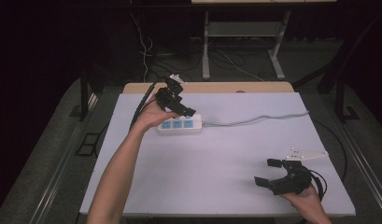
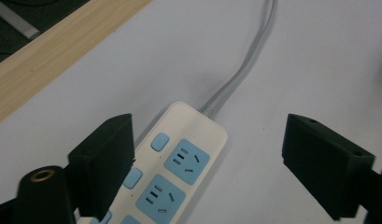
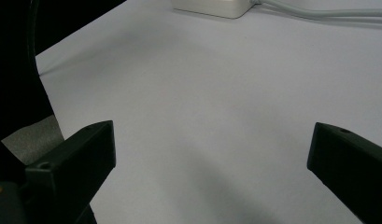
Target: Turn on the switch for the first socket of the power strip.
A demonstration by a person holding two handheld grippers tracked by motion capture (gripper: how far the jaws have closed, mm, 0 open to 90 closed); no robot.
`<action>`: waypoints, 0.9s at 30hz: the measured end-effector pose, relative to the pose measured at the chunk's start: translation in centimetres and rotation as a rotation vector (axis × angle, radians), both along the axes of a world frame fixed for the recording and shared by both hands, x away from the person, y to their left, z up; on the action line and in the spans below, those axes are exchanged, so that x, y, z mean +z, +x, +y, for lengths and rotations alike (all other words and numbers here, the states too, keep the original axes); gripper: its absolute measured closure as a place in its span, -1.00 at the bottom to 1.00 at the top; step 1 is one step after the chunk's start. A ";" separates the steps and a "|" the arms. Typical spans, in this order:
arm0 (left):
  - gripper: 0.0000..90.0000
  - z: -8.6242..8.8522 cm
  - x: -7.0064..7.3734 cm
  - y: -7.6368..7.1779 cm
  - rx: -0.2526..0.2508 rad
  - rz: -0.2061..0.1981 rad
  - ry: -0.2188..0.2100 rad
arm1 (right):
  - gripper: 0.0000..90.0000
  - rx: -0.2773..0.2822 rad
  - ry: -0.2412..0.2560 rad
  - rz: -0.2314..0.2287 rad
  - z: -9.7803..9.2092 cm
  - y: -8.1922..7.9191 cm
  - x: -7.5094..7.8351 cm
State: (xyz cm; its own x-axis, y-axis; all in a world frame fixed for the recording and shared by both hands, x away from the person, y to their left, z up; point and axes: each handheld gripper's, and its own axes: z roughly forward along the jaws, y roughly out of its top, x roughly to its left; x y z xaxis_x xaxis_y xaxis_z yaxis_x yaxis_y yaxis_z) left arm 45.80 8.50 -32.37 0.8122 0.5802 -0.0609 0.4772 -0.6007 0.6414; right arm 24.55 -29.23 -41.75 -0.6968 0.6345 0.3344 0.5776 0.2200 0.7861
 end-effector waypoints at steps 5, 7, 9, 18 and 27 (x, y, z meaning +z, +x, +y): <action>-0.44 -0.4 -0.2 0.5 0.012 -0.016 -0.011 | -0.98 0.001 -0.002 0.002 0.0 0.0 0.0; -0.32 -0.5 -0.2 0.7 0.016 -0.026 -0.008 | -0.98 0.001 -0.003 0.001 0.0 0.0 0.0; -0.16 -0.5 -0.3 0.9 0.019 -0.031 -0.008 | -0.98 0.002 -0.002 0.001 0.0 0.0 0.0; 0.83 -0.5 -1.0 1.8 0.075 -0.044 -0.032 | -0.98 0.000 -0.001 0.002 0.0 0.1 0.0; 0.98 -0.2 -2.3 3.0 0.113 0.000 -0.085 | -0.98 0.000 0.001 0.000 -0.1 0.0 0.0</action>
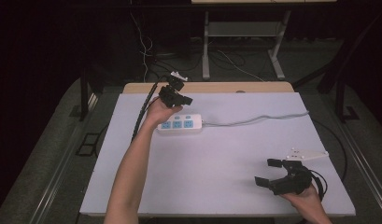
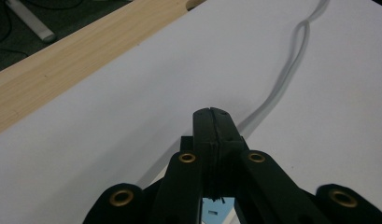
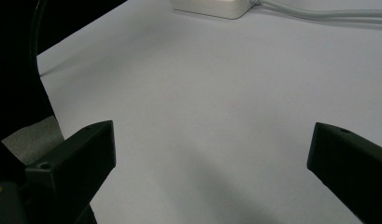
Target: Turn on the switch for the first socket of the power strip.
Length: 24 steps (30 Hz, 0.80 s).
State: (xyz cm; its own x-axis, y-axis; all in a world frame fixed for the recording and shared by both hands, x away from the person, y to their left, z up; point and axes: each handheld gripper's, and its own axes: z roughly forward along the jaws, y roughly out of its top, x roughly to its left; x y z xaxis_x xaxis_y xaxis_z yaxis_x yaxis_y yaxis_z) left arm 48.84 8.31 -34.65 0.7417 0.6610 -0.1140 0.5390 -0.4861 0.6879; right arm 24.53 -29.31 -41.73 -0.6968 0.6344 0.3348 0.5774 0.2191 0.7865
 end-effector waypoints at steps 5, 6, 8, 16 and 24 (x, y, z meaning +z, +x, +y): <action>0.98 -0.1 -0.9 0.5 0.014 0.015 0.003 | -0.98 -0.003 0.002 -0.001 -0.2 0.0 0.0; 0.98 -0.1 -1.0 0.6 0.019 0.018 0.002 | -0.98 -0.004 0.003 0.000 -0.2 0.0 0.0; 0.98 -0.1 -1.4 0.7 0.031 0.026 -0.005 | -0.98 -0.003 0.003 -0.001 -0.2 0.0 0.0; 0.98 -0.1 -2.4 1.0 0.051 0.043 -0.011 | -0.98 -0.002 0.000 -0.001 -0.2 0.0 0.0; 0.98 0.1 -3.7 1.1 0.062 0.068 -0.003 | -0.98 0.000 -0.004 0.002 -0.2 0.1 -0.1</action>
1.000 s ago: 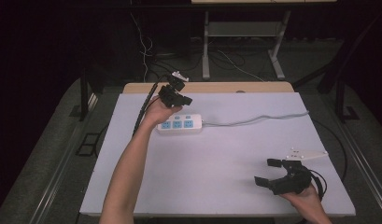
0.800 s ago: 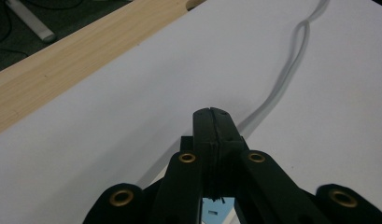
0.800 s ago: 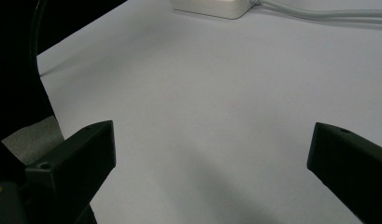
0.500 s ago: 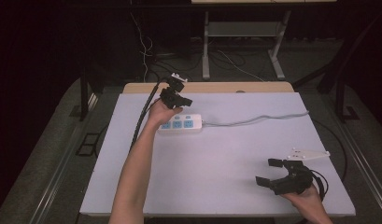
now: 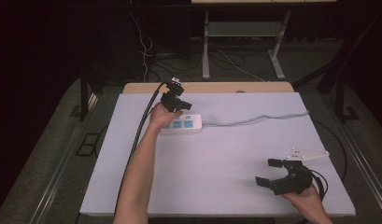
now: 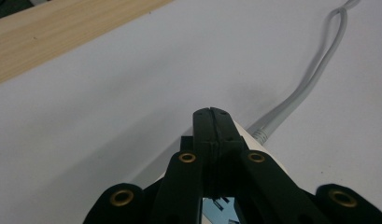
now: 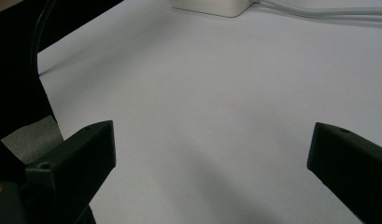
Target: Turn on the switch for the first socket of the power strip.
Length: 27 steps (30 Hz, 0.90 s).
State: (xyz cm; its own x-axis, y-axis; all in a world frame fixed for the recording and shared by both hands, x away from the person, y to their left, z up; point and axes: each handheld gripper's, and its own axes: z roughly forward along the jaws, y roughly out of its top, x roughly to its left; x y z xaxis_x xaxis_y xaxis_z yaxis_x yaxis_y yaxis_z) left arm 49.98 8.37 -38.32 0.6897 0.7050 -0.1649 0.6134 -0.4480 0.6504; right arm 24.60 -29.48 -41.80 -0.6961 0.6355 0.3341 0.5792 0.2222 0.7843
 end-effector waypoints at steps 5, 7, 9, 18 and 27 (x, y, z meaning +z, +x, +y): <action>0.98 0.1 -0.6 0.1 0.008 0.009 -0.001 | -0.98 0.000 0.000 0.000 0.0 0.0 0.0; 0.98 0.1 -0.8 0.1 0.009 0.015 -0.003 | -0.98 0.000 -0.001 0.000 0.0 0.0 0.0; 0.98 0.2 -1.0 0.0 0.011 0.021 -0.003 | -0.98 0.001 -0.003 0.001 0.0 0.0 0.0; 0.98 0.4 -2.1 -0.1 0.019 0.041 -0.001 | -0.98 0.002 -0.005 0.000 0.0 0.0 -0.1; 0.97 0.6 -3.0 -0.3 0.028 0.052 -0.028 | -0.98 0.001 -0.005 0.000 0.0 0.0 -0.1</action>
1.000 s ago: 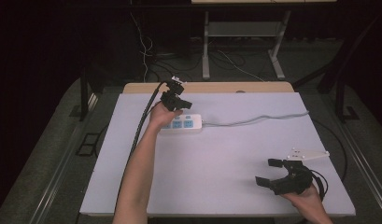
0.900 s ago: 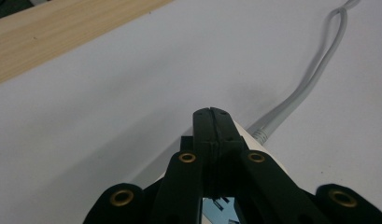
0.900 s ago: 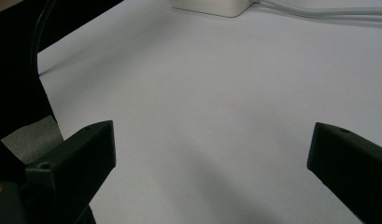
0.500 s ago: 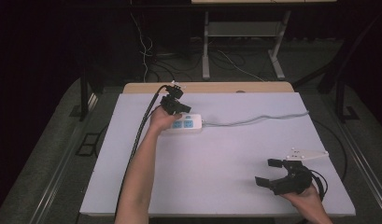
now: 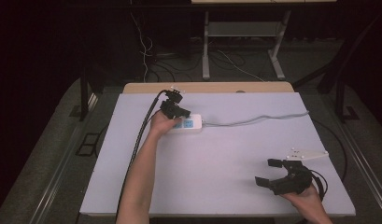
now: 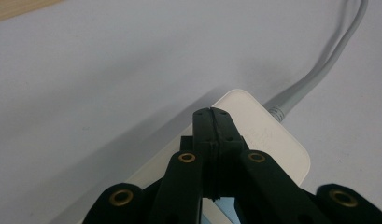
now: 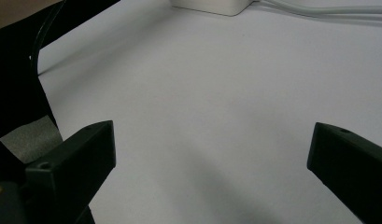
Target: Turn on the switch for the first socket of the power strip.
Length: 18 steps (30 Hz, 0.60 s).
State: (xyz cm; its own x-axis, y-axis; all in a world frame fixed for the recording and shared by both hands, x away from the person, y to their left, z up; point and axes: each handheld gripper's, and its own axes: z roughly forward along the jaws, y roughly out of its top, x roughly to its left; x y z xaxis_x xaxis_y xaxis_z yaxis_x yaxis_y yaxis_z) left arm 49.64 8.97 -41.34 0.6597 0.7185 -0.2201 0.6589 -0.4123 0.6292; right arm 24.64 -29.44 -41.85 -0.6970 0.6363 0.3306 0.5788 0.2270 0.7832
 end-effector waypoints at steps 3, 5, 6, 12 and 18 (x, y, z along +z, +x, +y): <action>0.97 0.1 -0.1 0.0 0.007 0.003 -0.016 | -0.98 0.000 -0.002 0.000 0.0 0.0 0.0; 0.97 0.1 -0.1 0.0 0.008 0.006 -0.018 | -0.98 0.000 -0.002 0.000 0.0 0.0 0.0; 0.97 0.1 -0.2 0.0 0.008 0.003 -0.017 | -0.98 0.000 -0.002 0.000 0.0 0.0 0.0; 0.98 0.1 -0.3 -0.1 0.014 0.002 -0.019 | -0.98 -0.001 0.000 0.000 -0.1 0.0 0.0; 0.98 -0.1 -0.4 -0.4 0.022 -0.021 0.004 | -0.98 0.001 -0.002 -0.006 -0.1 -0.1 0.1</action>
